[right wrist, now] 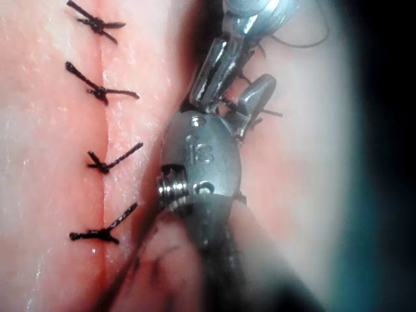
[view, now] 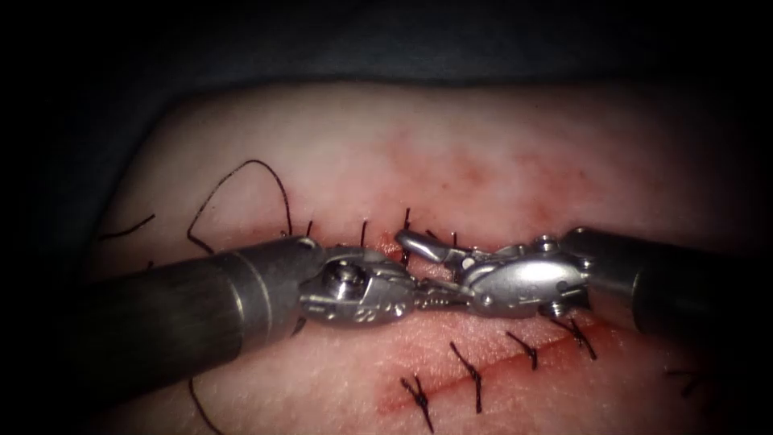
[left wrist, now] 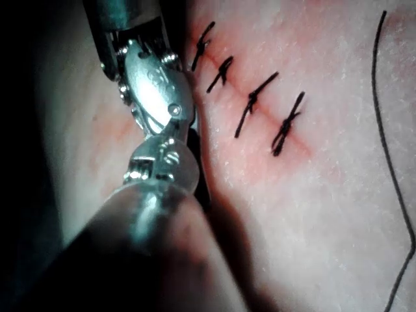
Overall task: Wound Closure
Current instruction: Cut tail of suture using scissors on right needle driver, then place suture off-cut out of the way
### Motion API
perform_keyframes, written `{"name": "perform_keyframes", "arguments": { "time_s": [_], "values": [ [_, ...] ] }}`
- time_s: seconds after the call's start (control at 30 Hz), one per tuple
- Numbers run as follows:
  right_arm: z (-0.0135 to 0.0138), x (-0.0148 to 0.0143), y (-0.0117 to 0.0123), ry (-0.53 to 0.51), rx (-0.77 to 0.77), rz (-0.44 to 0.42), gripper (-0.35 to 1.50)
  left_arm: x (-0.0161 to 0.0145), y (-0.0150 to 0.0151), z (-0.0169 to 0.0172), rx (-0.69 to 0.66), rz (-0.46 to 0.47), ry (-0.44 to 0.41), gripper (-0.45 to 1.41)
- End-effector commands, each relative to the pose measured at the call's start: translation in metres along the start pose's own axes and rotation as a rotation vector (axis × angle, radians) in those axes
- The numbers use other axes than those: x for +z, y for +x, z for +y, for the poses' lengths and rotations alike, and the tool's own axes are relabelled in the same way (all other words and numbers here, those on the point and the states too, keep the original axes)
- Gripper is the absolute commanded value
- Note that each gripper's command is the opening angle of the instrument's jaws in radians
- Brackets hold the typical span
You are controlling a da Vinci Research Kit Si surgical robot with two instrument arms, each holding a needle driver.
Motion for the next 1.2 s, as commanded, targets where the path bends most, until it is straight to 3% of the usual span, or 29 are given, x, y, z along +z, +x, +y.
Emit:
{"name": "perform_keyframes", "arguments": {
  "time_s": [0.03, 0.07, 0.1, 0.13, 0.37, 0.4, 0.47, 0.5, 0.57, 0.63, 0.67, 0.7, 0.73, 0.77, 0.87, 0.97, 1.0, 1.03, 1.13, 1.2],
  "values": [
    [0.0002, 0.0012, -0.0001, -0.001, 0.000, 0.003, 0.68, 0.0007, -0.0001, -0.0006, 0.005, -0.002, 0.001, -0.45],
    [0.0002, 0.0012, -0.0001, -0.001, 0.000, 0.003, 0.36, 0.0008, -0.0001, -0.0005, 0.006, 0.001, 0.001, -0.45],
    [0.0002, 0.0012, -0.0001, 0.002, -0.001, 0.003, -0.15, 0.0008, 0.0000, -0.0003, 0.008, 0.000, 0.001, -0.45],
    [0.0002, 0.0011, -0.0001, 0.013, 0.000, -0.001, -0.35, 0.0009, 0.0000, -0.0002, 0.009, -0.001, -0.002, -0.45],
    [0.0001, 0.0020, -0.0008, 0.047, -0.002, -0.022, -0.35, 0.0006, 0.0005, 0.0008, 0.014, -0.002, -0.004, -0.45],
    [0.0001, 0.0018, -0.0007, 0.051, -0.002, -0.021, -0.21, 0.0005, 0.0006, 0.0009, 0.016, -0.001, -0.004, -0.45],
    [0.0002, 0.0012, -0.0005, 0.027, -0.007, -0.004, 0.73, 0.0000, 0.0007, 0.0013, 0.019, 0.002, -0.006, -0.45],
    [0.0002, 0.0008, -0.0004, 0.012, 0.012, 0.007, 0.99, -0.0003, 0.0007, 0.0014, 0.021, 0.004, -0.008, -0.45],
    [0.0008, -0.0010, 0.0003, -0.030, 0.037, 0.046, 1.23, -0.0015, 0.0008, 0.0026, 0.006, 0.011, -0.003, -0.45],
    [0.0011, -0.0018, 0.0006, -0.033, 0.040, 0.053, 1.23, -0.0019, 0.0009, 0.0033, -0.012, 0.014, 0.008, -0.45],
    [0.0017, -0.0032, 0.0008, -0.031, 0.045, 0.051, 1.11, -0.0025, 0.0009, 0.0047, -0.054, 0.016, 0.013, -0.45],
    [0.0017, -0.0032, 0.0008, -0.031, 0.045, 0.051, 1.11, -0.0025, 0.0009, 0.0047, -0.054, 0.016, 0.013, -0.45],
    [0.0021, -0.0040, 0.0010, -0.030, 0.048, 0.045, 0.94, -0.0028, 0.0009, 0.0057, -0.110, 0.021, 0.005, -0.45],
    [0.0025, -0.0047, 0.0011, -0.028, 0.051, 0.042, 0.89, -0.0029, 0.0009, 0.0065, -0.185, 0.038, -0.009, -0.42],
    [0.0035, -0.0062, 0.0013, -0.054, 0.062, 0.045, 0.84, -0.0034, 0.0004, 0.0091, -0.400, 0.148, -0.098, 0.10],
    [0.0042, -0.0073, 0.0015, -0.077, 0.071, 0.046, 0.74, -0.0030, -0.0005, 0.0115, -0.538, 0.193, -0.163, 0.22],
    [0.0044, -0.0074, 0.0015, -0.081, 0.072, 0.041, 0.69, -0.0027, -0.0009, 0.0121, -0.570, 0.193, -0.167, 0.27],
    [0.0045, -0.0074, 0.0016, -0.091, 0.074, 0.031, 0.59, -0.0017, -0.0020, 0.0134, -0.647, 0.174, -0.179, 0.54],
    [0.0044, -0.0072, 0.0017, -0.095, 0.074, 0.032, 0.59, -0.0003, -0.0046, 0.0142, -0.763, 0.125, -0.163, 0.71],
    [0.0043, -0.0072, 0.0018, -0.098, 0.073, 0.033, 0.57, 0.0002, -0.0065, 0.0146, -0.821, 0.081, -0.135, 0.71]
  ]
}}
